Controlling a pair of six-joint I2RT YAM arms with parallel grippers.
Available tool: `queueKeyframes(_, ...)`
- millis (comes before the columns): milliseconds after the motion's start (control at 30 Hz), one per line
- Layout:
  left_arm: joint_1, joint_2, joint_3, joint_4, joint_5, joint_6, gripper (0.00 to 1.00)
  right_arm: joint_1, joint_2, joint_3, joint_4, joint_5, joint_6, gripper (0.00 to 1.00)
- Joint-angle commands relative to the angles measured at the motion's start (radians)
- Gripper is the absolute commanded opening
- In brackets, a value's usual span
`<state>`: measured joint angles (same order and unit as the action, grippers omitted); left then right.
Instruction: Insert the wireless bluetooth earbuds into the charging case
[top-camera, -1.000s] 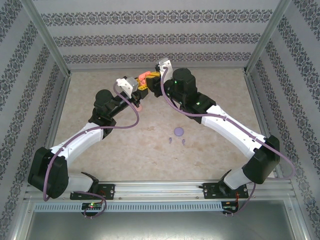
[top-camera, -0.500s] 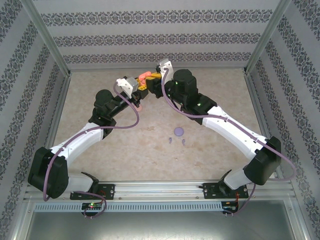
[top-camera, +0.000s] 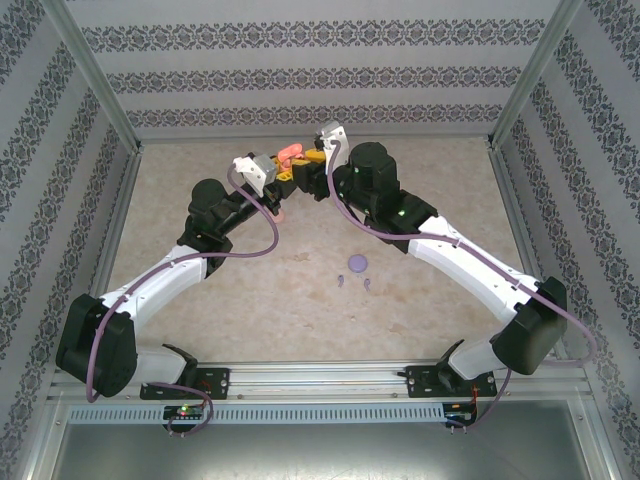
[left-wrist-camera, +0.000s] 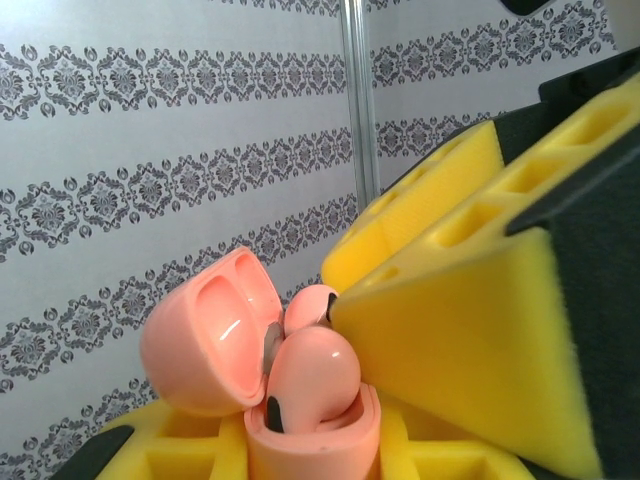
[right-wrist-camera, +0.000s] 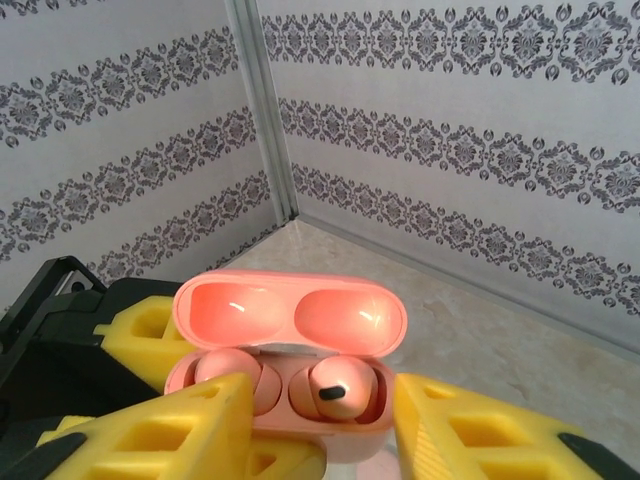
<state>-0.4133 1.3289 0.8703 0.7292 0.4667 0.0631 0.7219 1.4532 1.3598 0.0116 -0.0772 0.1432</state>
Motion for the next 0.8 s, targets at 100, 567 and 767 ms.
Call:
queueKeyframes(100, -0.011, -0.02, 0.037, 0.075, -0.023, -0.001, 0.0, 0.016, -0.017, -0.034, -0.077, -0.056, -0.005, 0.49)
queueKeyframes(567, -0.011, -0.02, 0.038, 0.072, -0.025, 0.007, 0.0, 0.016, -0.069, -0.079, -0.095, -0.044, 0.01, 0.62)
queueKeyframes(767, -0.011, -0.025, 0.037, 0.066, -0.026, 0.012, 0.0, 0.014, -0.101, -0.097, -0.094, -0.048, 0.025, 0.77)
